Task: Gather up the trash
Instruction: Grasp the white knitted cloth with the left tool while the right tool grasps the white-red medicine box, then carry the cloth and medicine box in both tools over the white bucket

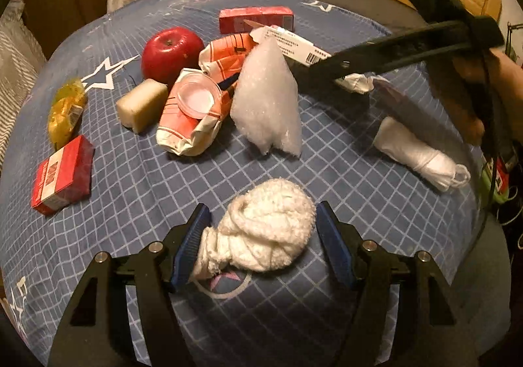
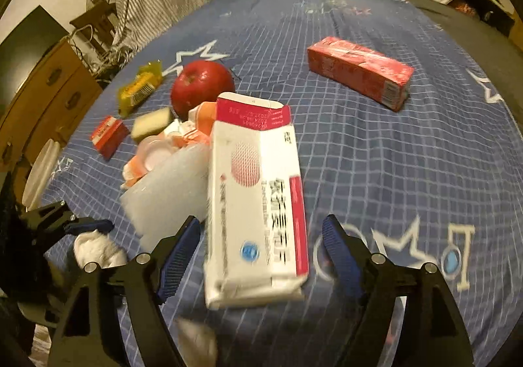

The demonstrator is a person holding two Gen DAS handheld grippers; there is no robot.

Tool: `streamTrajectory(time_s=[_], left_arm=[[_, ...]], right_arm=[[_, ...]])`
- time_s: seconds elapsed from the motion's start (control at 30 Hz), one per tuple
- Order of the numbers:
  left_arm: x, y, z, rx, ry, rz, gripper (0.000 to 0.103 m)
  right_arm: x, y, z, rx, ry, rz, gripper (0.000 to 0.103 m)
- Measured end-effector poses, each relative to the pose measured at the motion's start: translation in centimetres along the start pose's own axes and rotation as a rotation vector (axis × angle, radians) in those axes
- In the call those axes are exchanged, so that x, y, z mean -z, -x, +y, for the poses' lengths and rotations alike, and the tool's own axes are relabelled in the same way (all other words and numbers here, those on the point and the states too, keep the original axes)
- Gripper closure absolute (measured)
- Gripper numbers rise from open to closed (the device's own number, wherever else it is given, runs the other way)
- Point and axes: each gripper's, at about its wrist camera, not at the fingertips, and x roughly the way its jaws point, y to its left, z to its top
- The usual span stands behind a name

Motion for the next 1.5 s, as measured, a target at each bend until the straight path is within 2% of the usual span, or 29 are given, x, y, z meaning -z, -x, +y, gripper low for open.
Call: streamTrajectory(time_s=[0.03,0.07,0.1,0.17,0.27,0.43,0.67,0.83,0.97,1.17,1.5], left_arm=[[-0.1,-0.1,0.2,0.003,0.008,0.0,0.046],[-0.2,-0.1,0.5,0.005,0.025,0.0,0.052],[-0.3,-0.3,0.7,0.006,0.037,-0.002,0.055],[-0.3,-0.3,1.0,0.004,0.053,-0.01,0.063],[0.3,-0.2,0.6,-0.015,0.05,-0.026,0.067],[2.2,2.2,-0.3,-0.042,0.093,-0.099,0.069],[4.0,8.8,0.0,-0.099,0.24,-0.3,0.069],[3.9,13.7,-1.1,-0.157,0.301,-0.441,0.069],[4.0,16.8,-2.5,-0.203,0.329,-0.536,0.069],[4.0,19.3,-4.4,-0.26,0.355,-0.608,0.068],[3.8,20.0,-5.9,-0.292,0.34,-0.634,0.068]], right_arm=[[-0.1,-0.5,0.0,0.009,0.006,0.005,0.025],[-0.3,-0.9,0.1,0.014,0.014,0.009,0.031],[-0.3,-1.1,0.1,0.014,0.012,0.006,0.045],[-0.2,-1.2,0.1,0.028,0.005,-0.014,0.048],[0.7,-0.1,0.7,0.053,0.007,-0.069,0.052],[3.0,4.6,2.1,0.087,0.005,-0.218,0.052],[7.9,11.7,8.1,0.129,0.052,-0.444,0.052],[11.1,16.0,10.8,0.147,0.048,-0.56,0.051],[13.5,19.0,12.8,0.201,0.058,-0.654,0.051],[16.0,22.3,14.5,0.252,0.061,-0.733,0.05],[17.2,23.8,15.0,0.264,0.056,-0.752,0.05]])
